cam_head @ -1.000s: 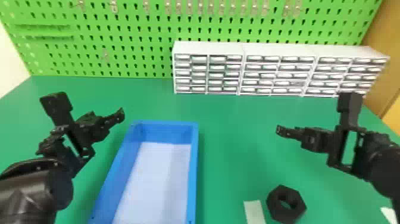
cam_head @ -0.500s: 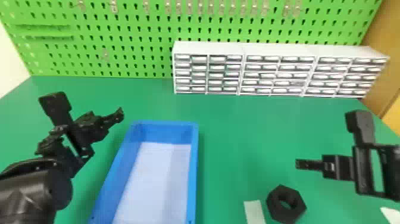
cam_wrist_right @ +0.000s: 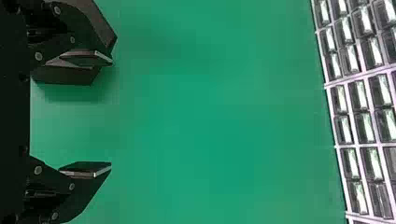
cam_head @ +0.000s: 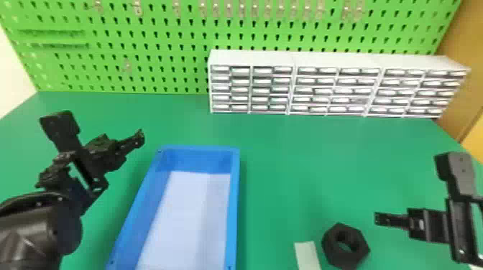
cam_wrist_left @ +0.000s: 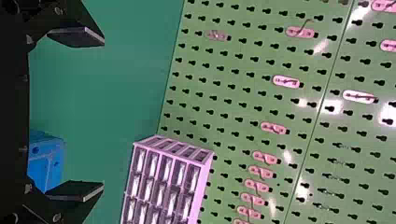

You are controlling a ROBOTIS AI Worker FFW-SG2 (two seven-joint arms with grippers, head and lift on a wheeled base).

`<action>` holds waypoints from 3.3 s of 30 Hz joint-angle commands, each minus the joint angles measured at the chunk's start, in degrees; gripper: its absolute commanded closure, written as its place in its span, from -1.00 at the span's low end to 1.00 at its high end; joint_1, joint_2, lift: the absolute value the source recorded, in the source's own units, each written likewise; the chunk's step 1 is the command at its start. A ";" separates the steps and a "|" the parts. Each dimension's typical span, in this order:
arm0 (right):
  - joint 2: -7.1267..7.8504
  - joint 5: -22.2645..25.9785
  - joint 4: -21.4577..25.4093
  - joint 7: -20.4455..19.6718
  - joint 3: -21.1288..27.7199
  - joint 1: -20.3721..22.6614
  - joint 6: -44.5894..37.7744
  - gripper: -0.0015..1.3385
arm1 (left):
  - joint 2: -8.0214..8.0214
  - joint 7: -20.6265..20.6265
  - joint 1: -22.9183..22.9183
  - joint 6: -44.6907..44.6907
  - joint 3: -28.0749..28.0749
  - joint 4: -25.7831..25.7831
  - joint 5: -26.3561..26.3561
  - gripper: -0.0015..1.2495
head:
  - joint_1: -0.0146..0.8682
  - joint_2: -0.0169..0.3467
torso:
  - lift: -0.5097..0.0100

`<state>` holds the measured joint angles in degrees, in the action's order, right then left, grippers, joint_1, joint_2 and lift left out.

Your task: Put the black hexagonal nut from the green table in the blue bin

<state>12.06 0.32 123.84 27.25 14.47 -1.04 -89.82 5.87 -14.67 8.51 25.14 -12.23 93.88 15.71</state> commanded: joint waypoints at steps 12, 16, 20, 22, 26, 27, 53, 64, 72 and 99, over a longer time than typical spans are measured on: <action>-0.19 -3.58 2.37 0.00 -2.25 1.21 -0.26 -0.30 | 0.10 0.00 0.10 0.00 0.36 0.16 -0.51 -0.70 | 0.54 -0.73 | 0.58; -0.54 -3.75 2.29 0.00 -4.10 0.42 -0.26 -0.30 | 0.10 0.00 0.37 0.00 0.89 0.16 -0.68 -0.70 | 0.54 -0.73 | 0.58; -0.72 -3.75 1.93 0.00 -5.50 -0.02 -0.26 -0.30 | 0.10 0.00 0.37 0.00 1.42 0.16 -0.68 -0.70 | 0.54 -0.73 | 0.58; -0.98 -3.93 1.67 0.00 -6.03 -0.19 -0.26 -0.30 | 0.10 0.00 0.37 0.00 1.68 0.16 -0.68 -0.70 | 0.54 -0.73 | 0.58; -1.33 -4.98 1.32 0.00 -8.14 -0.63 -0.26 -0.30 | 0.10 0.00 0.37 0.00 1.77 0.16 -0.77 -0.70 | 0.54 -0.73 | 0.58; -1.42 -5.33 1.23 0.00 -8.76 -0.72 -0.26 -0.30 | 0.10 0.00 0.45 0.00 1.77 0.16 -0.77 -0.70 | 0.54 -0.73 | 0.58; -2.48 -8.94 -0.17 0.00 -9.64 0.25 -0.26 -0.30 | 0.10 0.00 0.63 0.00 1.77 0.16 -0.86 -0.70 | 0.54 -0.73 | 0.58; -2.83 -9.11 -0.97 0.00 -9.99 0.42 -0.26 -0.30 | 0.10 0.00 0.72 0.00 1.68 0.16 -0.86 -0.70 | 0.54 -0.73 | 0.58; -2.74 -8.94 -0.97 0.00 -10.07 0.51 -0.26 -0.30 | 0.10 0.00 0.63 0.00 1.59 0.16 -0.77 -0.70 | 0.54 -0.73 | 0.58; -2.21 -8.67 -0.61 0.00 -10.78 1.92 -0.26 -0.30 | 0.10 -0.18 0.45 0.00 1.15 0.16 -0.77 -0.70 | 0.54 -0.73 | 0.58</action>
<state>9.74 -8.16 123.14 27.27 3.56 0.43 -89.82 5.98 -14.85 9.07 25.14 -10.99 94.04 14.94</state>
